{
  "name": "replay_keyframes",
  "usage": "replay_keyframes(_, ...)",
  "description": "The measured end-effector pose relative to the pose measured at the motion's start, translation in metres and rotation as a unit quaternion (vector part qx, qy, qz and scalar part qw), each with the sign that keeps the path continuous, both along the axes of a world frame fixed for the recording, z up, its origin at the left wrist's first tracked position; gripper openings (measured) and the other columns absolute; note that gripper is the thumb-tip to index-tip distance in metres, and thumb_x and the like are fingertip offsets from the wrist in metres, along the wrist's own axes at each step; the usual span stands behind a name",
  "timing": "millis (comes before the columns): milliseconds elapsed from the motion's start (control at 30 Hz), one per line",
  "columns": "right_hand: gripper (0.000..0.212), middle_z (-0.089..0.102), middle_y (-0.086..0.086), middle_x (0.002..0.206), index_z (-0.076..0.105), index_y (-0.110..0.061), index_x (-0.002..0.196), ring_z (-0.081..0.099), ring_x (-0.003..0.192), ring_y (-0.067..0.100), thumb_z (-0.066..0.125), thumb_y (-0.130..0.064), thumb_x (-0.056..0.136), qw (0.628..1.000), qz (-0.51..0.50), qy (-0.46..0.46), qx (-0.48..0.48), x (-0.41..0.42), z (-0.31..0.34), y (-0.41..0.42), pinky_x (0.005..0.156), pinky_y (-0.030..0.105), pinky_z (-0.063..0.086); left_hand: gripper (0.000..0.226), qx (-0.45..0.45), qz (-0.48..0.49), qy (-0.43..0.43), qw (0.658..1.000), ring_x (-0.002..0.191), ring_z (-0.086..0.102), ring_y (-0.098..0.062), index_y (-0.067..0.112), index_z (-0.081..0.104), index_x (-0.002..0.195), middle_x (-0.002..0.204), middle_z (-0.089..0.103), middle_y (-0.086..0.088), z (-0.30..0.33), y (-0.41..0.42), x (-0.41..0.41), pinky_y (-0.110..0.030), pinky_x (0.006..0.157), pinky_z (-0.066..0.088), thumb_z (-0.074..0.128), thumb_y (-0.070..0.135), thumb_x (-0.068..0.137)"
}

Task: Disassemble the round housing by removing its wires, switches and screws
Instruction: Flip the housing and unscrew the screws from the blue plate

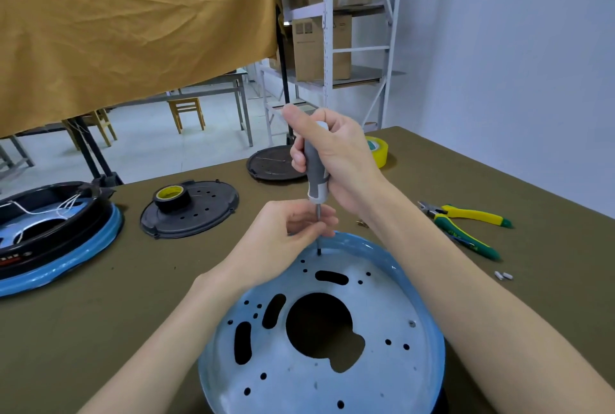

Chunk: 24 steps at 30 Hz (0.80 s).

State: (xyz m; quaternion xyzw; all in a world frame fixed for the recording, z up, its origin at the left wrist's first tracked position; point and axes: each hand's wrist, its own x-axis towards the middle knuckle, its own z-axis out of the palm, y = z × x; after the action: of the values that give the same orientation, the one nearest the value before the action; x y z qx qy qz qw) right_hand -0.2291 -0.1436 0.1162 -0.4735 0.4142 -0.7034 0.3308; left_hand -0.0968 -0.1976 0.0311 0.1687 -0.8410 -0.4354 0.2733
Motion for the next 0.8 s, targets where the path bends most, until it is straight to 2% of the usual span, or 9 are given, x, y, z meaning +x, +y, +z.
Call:
replay_keyframes(133,0.04,0.062,0.006,0.072,0.074,-0.016,0.078,0.057,0.063,0.019,0.065,-0.051,0.095,0.998,0.012,0.058,0.037,0.0,-0.005,-0.001,0.06,0.032,0.052,0.01,-0.016,0.031,0.005,0.999,0.087,0.078,-0.008,0.021,0.079,0.093,0.087,0.081,0.008,0.001,-0.003,0.001,-0.018,0.085,0.058,0.072,0.014,0.095)
replay_keyframes(200,0.039,0.062,0.005,0.072,0.078,-0.017,0.092,0.058,0.064,0.02,0.062,-0.052,0.097,0.997,0.015,0.071,0.037,0.003,-0.008,-0.002,0.06,0.032,0.052,0.007,-0.025,0.053,0.009,0.998,0.079,0.077,-0.009,0.023,0.079,0.083,0.08,0.08,0.007,0.002,-0.005,0.002,-0.021,0.081,0.06,0.079,0.02,0.09)
replay_keyframes(267,0.035,0.066,0.006,0.075,0.069,-0.01,0.109,0.06,0.06,0.019,0.068,-0.042,0.096,0.997,0.024,0.072,0.015,0.005,-0.01,-0.002,0.055,0.03,0.051,0.01,-0.045,0.074,0.008,0.996,0.074,0.076,-0.01,0.026,0.078,0.079,0.076,0.079,0.008,0.003,-0.005,0.002,-0.025,0.078,0.061,0.083,0.028,0.087)
replay_keyframes(367,0.034,0.07,0.008,0.078,0.058,-0.008,0.105,0.061,0.058,0.02,0.076,-0.033,0.091,0.997,0.039,0.072,0.014,0.005,-0.013,-0.001,0.053,0.03,0.051,0.009,-0.064,0.077,-0.003,0.995,0.075,0.075,-0.01,0.028,0.076,0.082,0.08,0.079,0.009,0.002,-0.006,0.002,-0.031,0.078,0.061,0.081,0.032,0.088)
replay_keyframes(433,0.029,0.069,0.009,0.081,0.062,-0.008,0.095,0.062,0.063,0.019,0.071,-0.036,0.095,0.997,0.042,0.059,0.017,0.003,-0.013,-0.001,0.054,0.03,0.052,0.005,-0.036,0.042,-0.009,0.998,0.091,0.076,-0.005,0.026,0.078,0.099,0.095,0.08,0.011,0.001,-0.005,0.001,-0.028,0.088,0.061,0.075,0.024,0.094)
replay_keyframes(533,0.04,0.063,0.007,0.081,0.069,-0.005,0.103,0.06,0.068,0.018,0.053,-0.042,0.104,0.997,0.056,-0.002,0.047,-0.001,-0.011,-0.001,0.059,0.032,0.051,0.021,-0.016,0.017,-0.005,1.0,0.103,0.074,-0.006,0.018,0.074,0.117,0.107,0.079,0.011,0.0,-0.003,0.001,-0.026,0.097,0.057,0.062,0.01,0.101)
replay_keyframes(633,0.045,0.064,0.007,0.078,0.064,-0.003,0.114,0.057,0.064,0.02,0.047,-0.044,0.106,0.998,0.046,-0.016,0.05,-0.005,-0.01,0.0,0.062,0.033,0.049,0.013,-0.025,0.032,0.006,0.999,0.094,0.077,-0.006,0.019,0.077,0.106,0.095,0.081,0.01,0.001,-0.004,0.0,-0.021,0.09,0.058,0.067,0.013,0.099)
replay_keyframes(733,0.038,0.065,0.01,0.077,0.052,-0.007,0.109,0.055,0.059,0.022,0.064,-0.041,0.098,0.999,0.028,0.021,0.027,-0.003,-0.012,-0.001,0.059,0.032,0.049,0.006,-0.031,0.065,0.019,0.997,0.081,0.077,-0.008,0.024,0.078,0.086,0.08,0.079,0.007,0.001,-0.005,-0.002,-0.019,0.081,0.058,0.078,0.021,0.091)
replay_keyframes(800,0.032,0.067,0.012,0.079,0.052,-0.008,0.103,0.057,0.058,0.022,0.07,-0.034,0.096,1.0,0.019,0.022,0.011,-0.001,-0.014,-0.002,0.055,0.031,0.05,0.006,-0.045,0.075,0.017,0.996,0.079,0.076,-0.008,0.024,0.077,0.085,0.078,0.079,0.008,0.001,-0.005,-0.002,-0.02,0.079,0.059,0.08,0.024,0.09)
